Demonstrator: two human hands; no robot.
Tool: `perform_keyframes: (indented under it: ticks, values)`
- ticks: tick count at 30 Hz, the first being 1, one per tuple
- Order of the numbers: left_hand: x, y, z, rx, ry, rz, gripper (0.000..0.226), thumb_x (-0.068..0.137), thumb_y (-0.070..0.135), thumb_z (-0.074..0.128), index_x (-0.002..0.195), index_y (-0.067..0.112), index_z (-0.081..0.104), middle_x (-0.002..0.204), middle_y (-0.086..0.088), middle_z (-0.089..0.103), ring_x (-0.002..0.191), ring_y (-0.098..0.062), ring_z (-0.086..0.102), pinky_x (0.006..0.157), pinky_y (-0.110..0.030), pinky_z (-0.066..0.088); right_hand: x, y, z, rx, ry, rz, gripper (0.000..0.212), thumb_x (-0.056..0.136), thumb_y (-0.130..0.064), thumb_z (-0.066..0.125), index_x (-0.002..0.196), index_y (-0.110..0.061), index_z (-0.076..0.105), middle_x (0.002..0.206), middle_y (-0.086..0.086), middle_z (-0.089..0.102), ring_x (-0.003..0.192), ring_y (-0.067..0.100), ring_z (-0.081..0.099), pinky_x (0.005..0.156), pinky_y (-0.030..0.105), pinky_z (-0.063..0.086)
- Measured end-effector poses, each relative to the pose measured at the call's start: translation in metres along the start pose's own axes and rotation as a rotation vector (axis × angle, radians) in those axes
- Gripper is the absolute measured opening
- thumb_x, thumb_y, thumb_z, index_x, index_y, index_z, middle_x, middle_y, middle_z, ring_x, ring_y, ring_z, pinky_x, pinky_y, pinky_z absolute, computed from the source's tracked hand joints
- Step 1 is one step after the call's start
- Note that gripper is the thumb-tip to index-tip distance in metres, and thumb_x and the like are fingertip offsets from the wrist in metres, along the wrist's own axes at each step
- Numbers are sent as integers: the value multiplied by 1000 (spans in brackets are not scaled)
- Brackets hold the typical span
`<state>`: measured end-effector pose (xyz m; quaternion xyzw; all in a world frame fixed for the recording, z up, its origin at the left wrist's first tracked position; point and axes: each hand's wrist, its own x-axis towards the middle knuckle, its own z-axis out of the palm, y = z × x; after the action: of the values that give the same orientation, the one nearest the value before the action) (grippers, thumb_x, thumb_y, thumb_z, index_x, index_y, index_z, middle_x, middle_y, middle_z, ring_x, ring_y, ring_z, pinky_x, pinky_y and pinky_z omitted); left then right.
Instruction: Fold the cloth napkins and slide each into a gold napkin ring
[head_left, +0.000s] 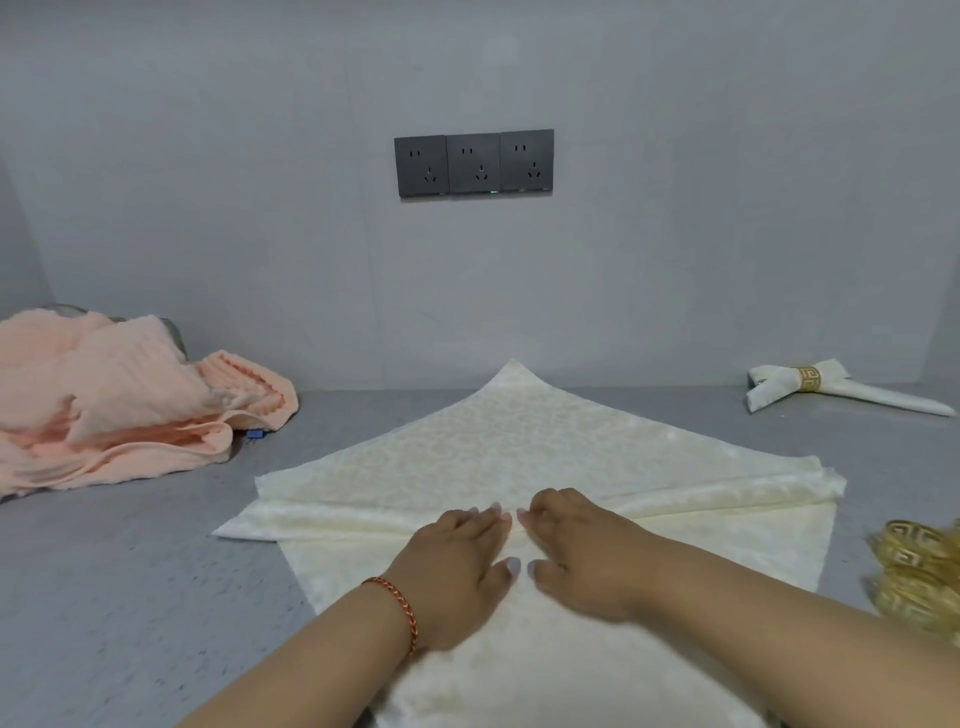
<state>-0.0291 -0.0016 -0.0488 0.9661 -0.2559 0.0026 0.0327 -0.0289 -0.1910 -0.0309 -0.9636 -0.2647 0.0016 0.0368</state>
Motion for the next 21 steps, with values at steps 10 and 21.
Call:
perform_keyframes:
  ticks: [10, 21]
  values:
    - [-11, -56, -41, -431, -52, -230, 31, 100, 37, 44, 93, 10, 58, 103, -1, 55, 93, -16, 51, 88, -28, 38, 24, -25, -12, -182, -42, -30, 64, 95, -61, 25, 136, -14, 41, 125, 2, 37, 119, 20, 31, 92, 32, 28]
    - [29, -89, -63, -171, -203, -276, 36, 82, 38, 72, 111, 20, 61, 102, 5, 64, 88, -11, 58, 84, -24, 47, 39, -27, 7, -169, 27, -109, 94, 67, -84, -2, 151, -42, 9, 106, -9, 22, 106, 13, 24, 98, 32, 24]
